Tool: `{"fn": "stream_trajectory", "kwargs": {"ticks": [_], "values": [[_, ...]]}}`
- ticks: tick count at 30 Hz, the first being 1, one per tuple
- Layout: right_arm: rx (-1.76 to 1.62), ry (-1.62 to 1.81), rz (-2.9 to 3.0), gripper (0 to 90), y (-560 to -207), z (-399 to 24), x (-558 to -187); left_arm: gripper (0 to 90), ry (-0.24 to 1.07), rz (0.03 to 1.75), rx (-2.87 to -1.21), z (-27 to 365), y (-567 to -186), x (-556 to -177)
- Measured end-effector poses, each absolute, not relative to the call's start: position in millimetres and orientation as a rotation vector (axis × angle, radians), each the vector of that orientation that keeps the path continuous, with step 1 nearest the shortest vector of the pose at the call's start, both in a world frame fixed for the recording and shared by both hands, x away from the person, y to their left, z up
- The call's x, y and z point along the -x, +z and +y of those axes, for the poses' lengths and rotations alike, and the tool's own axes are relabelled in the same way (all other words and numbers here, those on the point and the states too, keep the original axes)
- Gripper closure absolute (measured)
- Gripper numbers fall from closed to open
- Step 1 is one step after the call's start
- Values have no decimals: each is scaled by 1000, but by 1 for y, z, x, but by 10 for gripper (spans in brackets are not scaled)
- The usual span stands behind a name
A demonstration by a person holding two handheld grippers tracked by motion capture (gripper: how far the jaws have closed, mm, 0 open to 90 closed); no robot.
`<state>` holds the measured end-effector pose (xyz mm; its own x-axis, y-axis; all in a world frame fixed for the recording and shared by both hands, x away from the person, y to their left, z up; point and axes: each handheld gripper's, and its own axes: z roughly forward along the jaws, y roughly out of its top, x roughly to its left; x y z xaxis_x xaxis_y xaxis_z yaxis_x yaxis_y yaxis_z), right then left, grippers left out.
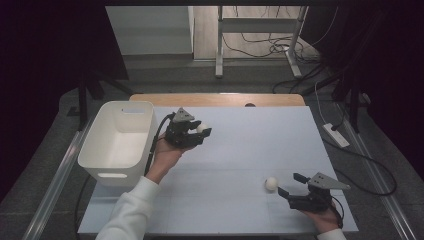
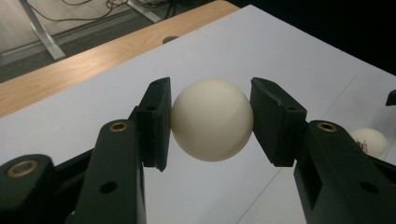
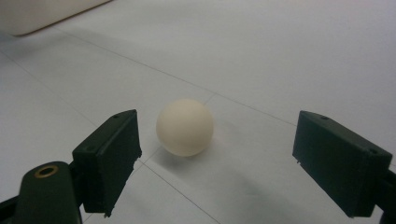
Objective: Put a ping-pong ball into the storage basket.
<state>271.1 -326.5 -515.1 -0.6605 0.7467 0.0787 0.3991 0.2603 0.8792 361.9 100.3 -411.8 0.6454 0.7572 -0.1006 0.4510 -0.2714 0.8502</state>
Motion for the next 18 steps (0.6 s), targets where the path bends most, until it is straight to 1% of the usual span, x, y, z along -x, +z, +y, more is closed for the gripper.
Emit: {"fn": "stream_trajectory", "kwargs": {"ticks": [18], "values": [[-1045, 1367, 2182, 153, -515, -326, -271, 507, 448, 926, -1872, 107, -397, -356]]}}
